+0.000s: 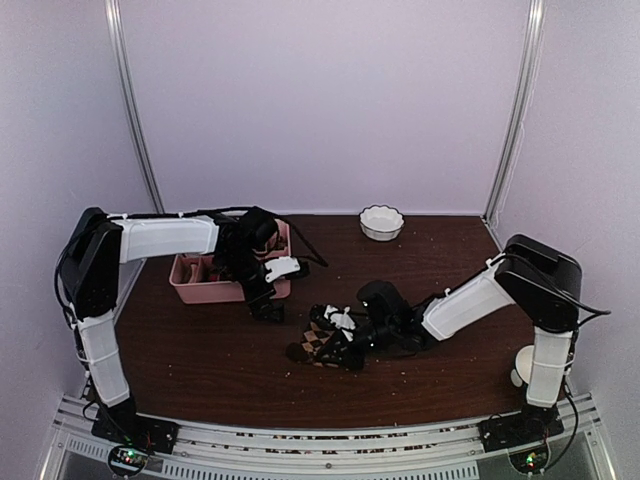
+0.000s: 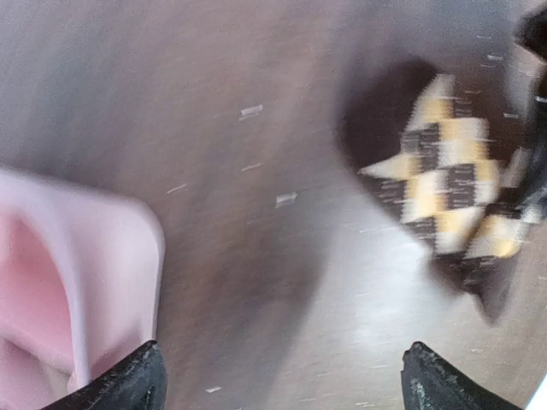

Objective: Roll the socks
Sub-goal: Roll the sock at the center of the board.

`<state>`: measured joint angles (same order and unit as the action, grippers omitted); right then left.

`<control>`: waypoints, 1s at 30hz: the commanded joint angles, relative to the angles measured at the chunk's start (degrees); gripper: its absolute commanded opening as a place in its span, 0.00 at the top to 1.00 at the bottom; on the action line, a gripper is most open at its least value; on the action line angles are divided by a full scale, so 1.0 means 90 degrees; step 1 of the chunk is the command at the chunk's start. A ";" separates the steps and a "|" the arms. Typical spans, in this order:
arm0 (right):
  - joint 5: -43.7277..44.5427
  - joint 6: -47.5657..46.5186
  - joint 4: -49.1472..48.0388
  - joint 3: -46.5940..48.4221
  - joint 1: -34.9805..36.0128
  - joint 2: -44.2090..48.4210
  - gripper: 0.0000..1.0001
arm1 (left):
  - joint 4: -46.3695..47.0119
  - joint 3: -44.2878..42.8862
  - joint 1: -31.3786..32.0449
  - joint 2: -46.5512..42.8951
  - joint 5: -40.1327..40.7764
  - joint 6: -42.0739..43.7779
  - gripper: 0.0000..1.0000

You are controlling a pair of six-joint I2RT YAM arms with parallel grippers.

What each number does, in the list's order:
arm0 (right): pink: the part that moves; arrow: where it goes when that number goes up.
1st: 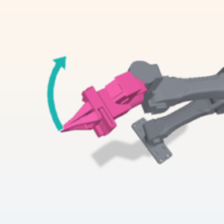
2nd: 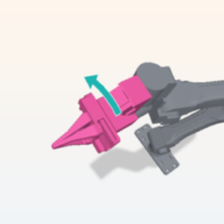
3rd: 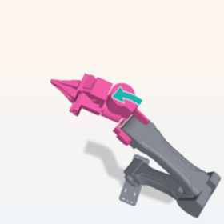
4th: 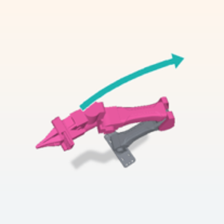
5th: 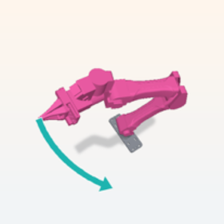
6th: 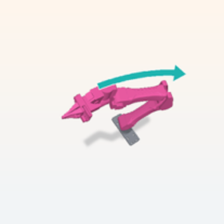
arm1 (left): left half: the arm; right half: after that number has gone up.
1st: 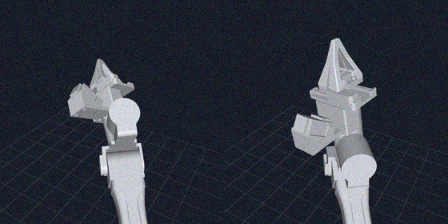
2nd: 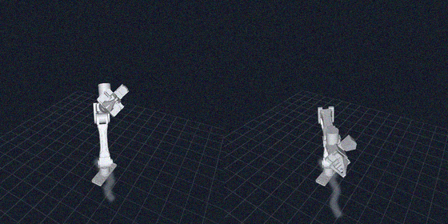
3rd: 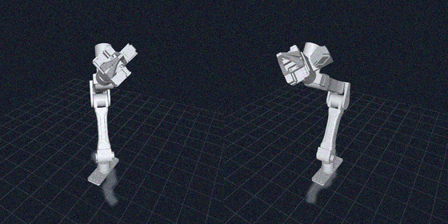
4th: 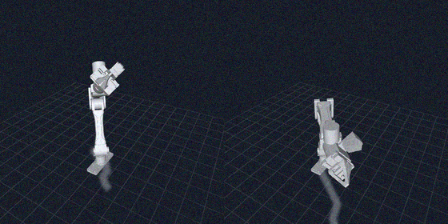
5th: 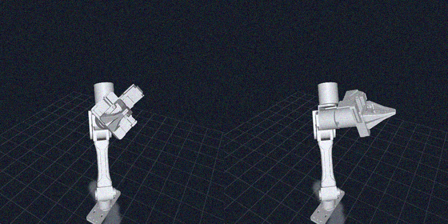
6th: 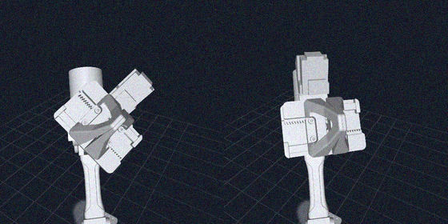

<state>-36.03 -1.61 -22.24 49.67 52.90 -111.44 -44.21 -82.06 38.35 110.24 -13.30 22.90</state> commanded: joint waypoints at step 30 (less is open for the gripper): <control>-0.0014 0.0801 0.2734 0.0171 -0.0785 -0.1483 1.00 | 0.1318 0.1442 0.1921 -0.0374 0.0150 0.2428 0.50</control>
<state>-47.83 5.23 -16.43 55.35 47.31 -116.88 -37.71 -69.12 56.01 106.50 -17.82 43.16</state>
